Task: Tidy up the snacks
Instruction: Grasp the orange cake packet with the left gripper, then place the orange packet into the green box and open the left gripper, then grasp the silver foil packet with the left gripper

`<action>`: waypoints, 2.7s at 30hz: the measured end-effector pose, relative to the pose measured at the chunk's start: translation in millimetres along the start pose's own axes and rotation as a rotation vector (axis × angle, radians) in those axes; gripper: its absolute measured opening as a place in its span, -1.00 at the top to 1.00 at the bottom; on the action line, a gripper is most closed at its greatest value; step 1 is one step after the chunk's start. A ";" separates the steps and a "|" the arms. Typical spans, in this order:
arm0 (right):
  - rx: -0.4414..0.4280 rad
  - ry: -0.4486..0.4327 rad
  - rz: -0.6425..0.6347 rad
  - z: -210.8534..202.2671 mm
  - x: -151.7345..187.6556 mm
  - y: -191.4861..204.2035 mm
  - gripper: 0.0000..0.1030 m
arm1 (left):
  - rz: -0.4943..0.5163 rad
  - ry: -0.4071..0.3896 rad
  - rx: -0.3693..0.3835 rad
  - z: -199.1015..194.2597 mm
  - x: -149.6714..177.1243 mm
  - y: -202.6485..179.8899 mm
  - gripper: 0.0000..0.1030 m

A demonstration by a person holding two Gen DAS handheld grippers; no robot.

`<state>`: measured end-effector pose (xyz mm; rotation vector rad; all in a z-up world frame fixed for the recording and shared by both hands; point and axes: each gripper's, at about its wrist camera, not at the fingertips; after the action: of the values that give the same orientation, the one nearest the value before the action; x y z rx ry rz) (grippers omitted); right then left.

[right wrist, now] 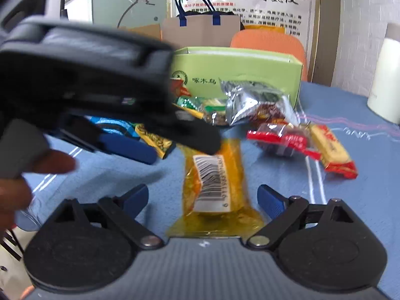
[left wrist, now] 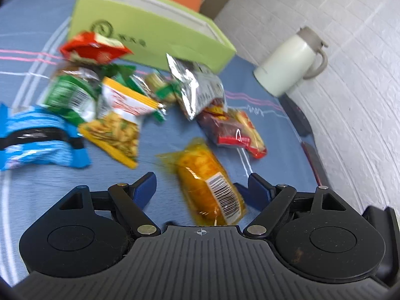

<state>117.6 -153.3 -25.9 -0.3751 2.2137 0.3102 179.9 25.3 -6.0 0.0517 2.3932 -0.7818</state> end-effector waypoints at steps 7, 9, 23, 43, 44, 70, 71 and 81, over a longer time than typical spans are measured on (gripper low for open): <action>0.030 -0.034 0.003 6.6 4.6 -0.5 -0.82 | 0.016 0.023 -0.044 24.6 -3.3 -5.2 -0.32; 0.019 -0.059 -0.019 5.2 9.5 -1.6 -0.82 | 0.027 0.024 -0.042 25.7 -3.2 -5.2 -0.32; -0.052 -0.030 -0.059 -6.6 6.7 -15.9 -0.26 | 0.077 0.026 -0.075 28.7 4.0 -18.2 -0.08; -0.093 -0.199 -0.185 38.8 -163.3 -51.0 -0.42 | 0.126 -0.177 -0.056 15.4 -166.9 -36.5 0.58; -0.098 -0.190 -0.191 51.7 -177.0 -56.4 -0.43 | 0.128 -0.180 -0.066 21.8 -182.0 -34.2 0.58; -0.093 -0.081 -0.149 55.5 -113.5 -62.1 -0.80 | 0.143 -0.168 -0.052 29.4 -162.1 23.8 -0.18; -0.076 -0.078 -0.153 56.8 -108.9 -58.6 -0.79 | 0.142 -0.142 -0.055 36.7 -158.5 22.1 -0.17; -0.150 -0.028 -0.039 47.4 -86.6 -56.3 -0.80 | 0.194 0.035 -0.058 102.5 -163.9 5.3 0.00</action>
<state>223.9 -175.1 8.1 -0.4918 2.1596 0.4587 369.7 -2.4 18.7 0.2721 2.3985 -0.6250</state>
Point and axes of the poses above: each gripper's, at about its wrist camera, not at the fingertips, and z roughly the way its jaws point, y to its left, x to its underside, and after that the axes turned 3 degrees about z, right-handed
